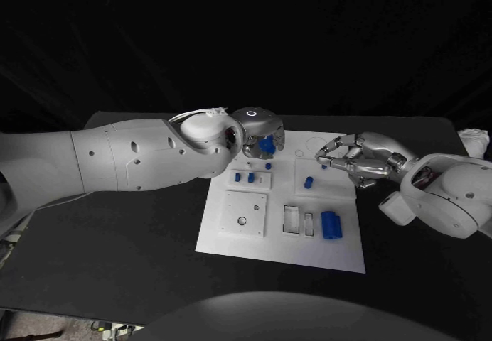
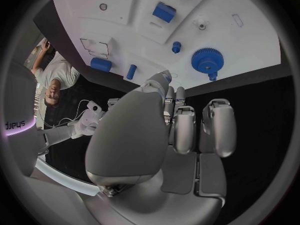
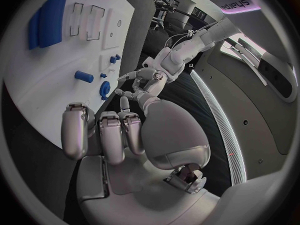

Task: Assemble the parts on the task board

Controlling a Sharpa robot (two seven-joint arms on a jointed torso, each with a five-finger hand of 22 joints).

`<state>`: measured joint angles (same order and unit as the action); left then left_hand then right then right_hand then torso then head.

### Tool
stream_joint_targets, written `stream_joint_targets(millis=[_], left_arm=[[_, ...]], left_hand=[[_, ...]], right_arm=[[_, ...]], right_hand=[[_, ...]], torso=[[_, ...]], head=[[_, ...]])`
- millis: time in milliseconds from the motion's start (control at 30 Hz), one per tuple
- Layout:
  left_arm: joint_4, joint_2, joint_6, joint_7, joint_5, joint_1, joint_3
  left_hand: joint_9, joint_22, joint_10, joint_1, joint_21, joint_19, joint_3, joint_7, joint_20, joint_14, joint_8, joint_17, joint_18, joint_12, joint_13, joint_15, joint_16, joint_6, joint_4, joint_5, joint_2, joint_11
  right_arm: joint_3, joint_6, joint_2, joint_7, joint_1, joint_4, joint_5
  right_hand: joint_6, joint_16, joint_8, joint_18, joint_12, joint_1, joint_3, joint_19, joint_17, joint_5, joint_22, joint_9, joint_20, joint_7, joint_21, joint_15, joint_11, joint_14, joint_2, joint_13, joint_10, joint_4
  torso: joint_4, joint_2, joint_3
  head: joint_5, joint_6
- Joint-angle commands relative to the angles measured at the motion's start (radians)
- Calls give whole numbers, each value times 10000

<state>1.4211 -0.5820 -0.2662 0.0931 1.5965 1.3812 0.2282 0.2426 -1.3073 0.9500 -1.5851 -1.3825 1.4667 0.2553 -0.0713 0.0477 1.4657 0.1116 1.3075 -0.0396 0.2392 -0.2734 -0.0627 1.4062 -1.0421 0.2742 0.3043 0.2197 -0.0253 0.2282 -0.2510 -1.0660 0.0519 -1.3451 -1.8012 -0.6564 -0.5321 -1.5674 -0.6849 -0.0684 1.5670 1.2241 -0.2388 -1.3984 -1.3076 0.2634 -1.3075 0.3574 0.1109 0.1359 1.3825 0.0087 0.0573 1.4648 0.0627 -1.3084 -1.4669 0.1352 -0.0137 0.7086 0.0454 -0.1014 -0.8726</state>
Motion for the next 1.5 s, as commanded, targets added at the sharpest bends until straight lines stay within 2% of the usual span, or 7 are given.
stream_joint_targets(millis=[33, 333, 467, 633, 1100, 1333, 1500], left_arm=[[-41, 88, 322, -105, 332, -67, -5], [-191, 201, 465, -137, 343, -255, -5], [-254, 220, 566, -124, 344, -288, -5], [-304, 250, 707, -107, 344, -323, -5], [-432, 356, 1053, 89, 345, -446, -3], [-574, 414, 1038, 143, 404, -516, -3], [-685, 468, 1005, 156, 433, -562, -3]], left_hand=[[-21, -1910, 117, 57, 35, 289, 51, -14, -57, 685, 51, 962, -66, 69, 23, -50, -34, -102, 30, 16, -9, -10], [-65, -1889, 412, 116, 120, 257, 135, -66, -42, 663, 62, 883, -79, 165, 113, -26, -71, -229, 44, -18, -39, -47], [-85, -1877, 459, 102, 161, 239, 179, -80, -33, 649, 45, 847, -87, 169, 147, -16, -96, -232, 31, 9, -65, -57], [-132, -1875, 535, 17, 200, 223, 347, -85, -21, 622, 23, 790, -93, 135, 272, -9, -117, -288, -47, 396, -66, -58], [-160, -1845, 563, 21, 298, 182, 398, -107, -13, 581, -10, 672, -114, 119, 326, 4, -216, -265, -71, 454, -44, -77], [-185, -1840, 590, -12, 328, 169, 471, -119, -5, 560, -41, 629, -118, 109, 368, 13, -247, -239, -111, 511, -61, -89], [-204, -1834, 575, -27, 351, 159, 509, -113, -1, 546, -68, 593, -123, 88, 398, 16, -274, -215, -137, 548, -51, -85]], right_arm=[[2, 94, -6, 148, 10, -27, -30], [2, 104, -37, 138, 11, -43, -32], [2, 102, -48, 145, 11, -51, -32], [2, 89, -71, 187, 11, -66, -32], [3, 119, -99, 208, 12, -68, -28], [3, 134, -115, 202, 12, -65, -26], [3, 149, -114, 189, 13, -58, -26]], right_hand=[[66, -34, 18, 116, 38, 75, 29, 30, -2632, 45, -1877, -12, 27, 4, -14, -74, -60, 1060, -19, -2624, -1039, -12], [62, -34, 16, 114, 38, 76, 33, 33, -2632, 57, -1876, -14, 27, 5, -18, -75, -60, 1060, -22, -2624, -1039, -11], [60, -34, 16, 114, 38, 76, 36, 34, -2632, 62, -1875, -15, 27, 5, -20, -75, -60, 1060, -23, -2624, -1039, -11], [55, -34, 14, 113, 38, 72, 43, 36, -2632, 68, -1875, -17, 27, 6, -22, -75, -60, 1060, -27, -2624, -1039, -8], [32, -34, 5, 115, 38, 44, 79, 31, -2632, 77, -1877, -27, 27, 10, -20, -74, -56, 1060, -44, -2624, -1039, 18], [12, -34, -2, 115, 38, 31, 96, 32, -2632, 76, -1876, -31, 28, 8, -22, -73, -56, 1060, -47, -2624, -1039, 31], [9, -34, -4, 114, 38, 29, 98, 33, -2632, 76, -1876, -31, 28, 7, -24, -73, -56, 1060, -48, -2624, -1039, 33]], torso=[[-7, 5, -12], [-6, 8, -3], [-5, 1, 0], [-7, 0, 1], [-7, 1, -4], [7, -2, -2], [-8, 7, -4]], head=[[1, 0], [32, 0], [42, 0], [44, 0], [28, 0], [36, 0], [13, 0]])
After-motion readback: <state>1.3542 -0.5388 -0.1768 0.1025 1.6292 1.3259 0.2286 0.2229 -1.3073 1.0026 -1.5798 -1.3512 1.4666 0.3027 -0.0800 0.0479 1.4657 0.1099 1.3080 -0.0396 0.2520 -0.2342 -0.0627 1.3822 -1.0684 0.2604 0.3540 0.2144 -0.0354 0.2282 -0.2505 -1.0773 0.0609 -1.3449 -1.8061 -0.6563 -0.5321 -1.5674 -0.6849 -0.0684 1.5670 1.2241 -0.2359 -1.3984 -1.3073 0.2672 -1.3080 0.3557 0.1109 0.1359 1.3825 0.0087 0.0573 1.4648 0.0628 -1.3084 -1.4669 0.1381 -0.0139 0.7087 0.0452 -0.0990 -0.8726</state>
